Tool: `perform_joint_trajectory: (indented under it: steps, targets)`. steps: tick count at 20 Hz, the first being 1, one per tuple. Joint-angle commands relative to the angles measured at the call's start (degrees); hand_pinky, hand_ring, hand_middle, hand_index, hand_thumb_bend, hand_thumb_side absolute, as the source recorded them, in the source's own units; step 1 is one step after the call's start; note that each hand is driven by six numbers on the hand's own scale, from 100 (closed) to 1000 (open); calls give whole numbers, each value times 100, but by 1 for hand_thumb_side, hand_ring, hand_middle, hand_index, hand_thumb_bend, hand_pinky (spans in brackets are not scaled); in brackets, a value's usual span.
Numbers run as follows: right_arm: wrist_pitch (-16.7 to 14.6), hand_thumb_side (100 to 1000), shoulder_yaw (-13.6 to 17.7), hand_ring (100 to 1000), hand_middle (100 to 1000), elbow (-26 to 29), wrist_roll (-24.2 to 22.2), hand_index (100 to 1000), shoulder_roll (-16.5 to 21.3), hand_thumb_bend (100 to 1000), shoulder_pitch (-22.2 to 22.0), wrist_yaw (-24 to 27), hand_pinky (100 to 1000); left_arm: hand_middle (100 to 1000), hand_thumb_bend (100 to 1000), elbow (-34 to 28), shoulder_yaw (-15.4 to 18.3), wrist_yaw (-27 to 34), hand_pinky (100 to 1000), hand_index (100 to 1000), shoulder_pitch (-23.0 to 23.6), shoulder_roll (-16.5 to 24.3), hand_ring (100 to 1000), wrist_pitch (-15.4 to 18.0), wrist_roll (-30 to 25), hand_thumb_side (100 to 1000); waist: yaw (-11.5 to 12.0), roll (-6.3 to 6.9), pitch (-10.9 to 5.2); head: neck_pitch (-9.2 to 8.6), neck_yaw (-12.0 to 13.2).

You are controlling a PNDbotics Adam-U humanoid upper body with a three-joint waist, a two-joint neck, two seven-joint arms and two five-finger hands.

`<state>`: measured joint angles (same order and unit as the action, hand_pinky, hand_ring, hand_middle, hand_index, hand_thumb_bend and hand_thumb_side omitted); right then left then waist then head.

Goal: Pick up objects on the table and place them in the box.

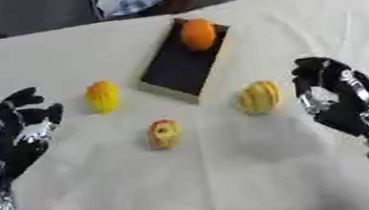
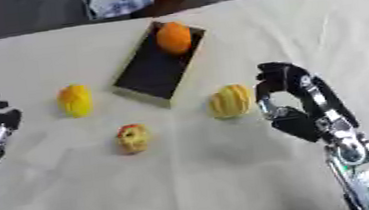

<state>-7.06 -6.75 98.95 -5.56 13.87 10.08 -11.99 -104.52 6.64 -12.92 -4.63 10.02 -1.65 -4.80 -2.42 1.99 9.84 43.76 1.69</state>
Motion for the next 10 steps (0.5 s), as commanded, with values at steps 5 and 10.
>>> perform_joint_trajectory:
  steps: [5,10]
  targets:
    - [-14,382,11,713,686,134,-15,815,58,100,64,13,733,706,518,-80,-32,-234,729,844,-80,471,680,-22,-174,484,-14,-46,-82,-35,-21]
    - [-18,382,-1,712,686,129,-29,815,92,100,62,6,733,740,527,-21,-322,-662,753,857,-177,1196,715,29,-603,415,-22,-10,-95,-39,-50]
